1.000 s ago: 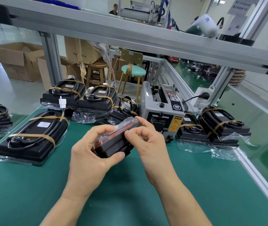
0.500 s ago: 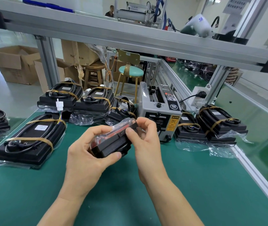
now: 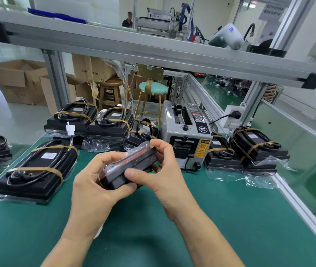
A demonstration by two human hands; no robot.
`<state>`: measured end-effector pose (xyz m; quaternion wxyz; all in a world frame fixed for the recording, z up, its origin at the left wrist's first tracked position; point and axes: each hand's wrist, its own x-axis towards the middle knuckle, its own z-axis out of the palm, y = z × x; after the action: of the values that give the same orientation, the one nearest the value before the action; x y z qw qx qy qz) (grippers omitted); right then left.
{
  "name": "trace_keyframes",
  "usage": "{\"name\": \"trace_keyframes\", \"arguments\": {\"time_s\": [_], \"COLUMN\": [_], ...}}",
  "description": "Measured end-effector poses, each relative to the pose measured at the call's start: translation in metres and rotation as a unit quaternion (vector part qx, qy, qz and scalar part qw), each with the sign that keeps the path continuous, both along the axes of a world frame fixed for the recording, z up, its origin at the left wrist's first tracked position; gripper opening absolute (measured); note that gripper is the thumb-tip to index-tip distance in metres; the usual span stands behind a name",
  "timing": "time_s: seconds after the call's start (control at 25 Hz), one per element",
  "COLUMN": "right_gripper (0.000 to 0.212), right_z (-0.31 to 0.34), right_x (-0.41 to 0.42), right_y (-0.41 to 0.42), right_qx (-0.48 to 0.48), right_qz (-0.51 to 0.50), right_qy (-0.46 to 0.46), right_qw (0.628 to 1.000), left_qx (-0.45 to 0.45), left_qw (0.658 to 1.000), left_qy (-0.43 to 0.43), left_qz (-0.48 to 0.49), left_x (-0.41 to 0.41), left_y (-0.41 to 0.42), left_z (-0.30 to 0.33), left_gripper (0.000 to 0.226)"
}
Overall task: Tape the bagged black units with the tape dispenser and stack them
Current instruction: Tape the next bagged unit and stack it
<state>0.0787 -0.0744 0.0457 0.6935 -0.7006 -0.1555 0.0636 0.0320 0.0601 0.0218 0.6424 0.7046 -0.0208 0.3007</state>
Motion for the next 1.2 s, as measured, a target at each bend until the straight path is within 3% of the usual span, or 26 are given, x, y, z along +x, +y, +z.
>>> {"name": "trace_keyframes", "arguments": {"time_s": [0.16,0.24,0.32,0.48,0.52,0.68,0.72,0.8,0.92,1.0,1.2], "right_gripper": [0.035,0.028,0.034,0.094,0.099,0.069,0.065,0.062,0.058,0.057,0.055], "right_z": [-0.003,-0.005,-0.008,-0.018,-0.021,-0.015,-0.012,-0.006,-0.004,-0.008,-0.027], "right_x": [0.015,0.02,0.021,0.013,0.011,0.009,0.01,0.015,0.021,0.024,0.029], "right_y": [0.004,-0.001,-0.014,-0.039,-0.039,-0.033,-0.035,-0.041,-0.035,-0.027,-0.015], "right_qx": [0.043,0.044,0.044,-0.117,-0.135,-0.133,-0.158,-0.26,-0.406,-0.427,-0.422], "right_qz": [-0.048,-0.059,-0.042,0.136,0.165,0.103,0.079,0.017,-0.022,-0.006,0.014], "right_qy": [0.006,0.007,-0.004,-0.052,-0.069,-0.102,-0.125,-0.199,-0.311,-0.344,-0.364], "right_qw": [0.998,0.997,0.998,0.982,0.975,0.981,0.976,0.945,0.859,0.837,0.83], "left_qx": [-0.026,-0.031,-0.052,-0.191,-0.231,-0.347,-0.311,-0.127,0.14,0.159,0.021], "left_qw": [0.999,0.999,0.997,0.974,0.962,0.918,0.932,0.987,0.988,0.98,0.985], "left_qy": [-0.011,-0.017,-0.025,-0.053,-0.056,0.005,0.026,0.049,0.034,0.058,0.093], "left_qz": [-0.023,-0.037,-0.048,-0.107,-0.133,-0.193,-0.182,-0.085,-0.053,-0.105,-0.146], "left_x": [0.002,0.002,0.003,0.004,0.003,0.001,0.0,-0.002,-0.003,-0.001,-0.001], "left_y": [0.005,0.009,0.015,0.027,0.027,0.028,0.032,0.043,0.047,0.04,0.047], "left_z": [0.0,0.001,0.001,-0.004,-0.007,-0.019,-0.02,-0.018,-0.012,-0.011,-0.026], "left_gripper": [0.056,0.057,0.058,0.052,0.05,0.054,0.056,0.07,0.085,0.084,0.071]}}
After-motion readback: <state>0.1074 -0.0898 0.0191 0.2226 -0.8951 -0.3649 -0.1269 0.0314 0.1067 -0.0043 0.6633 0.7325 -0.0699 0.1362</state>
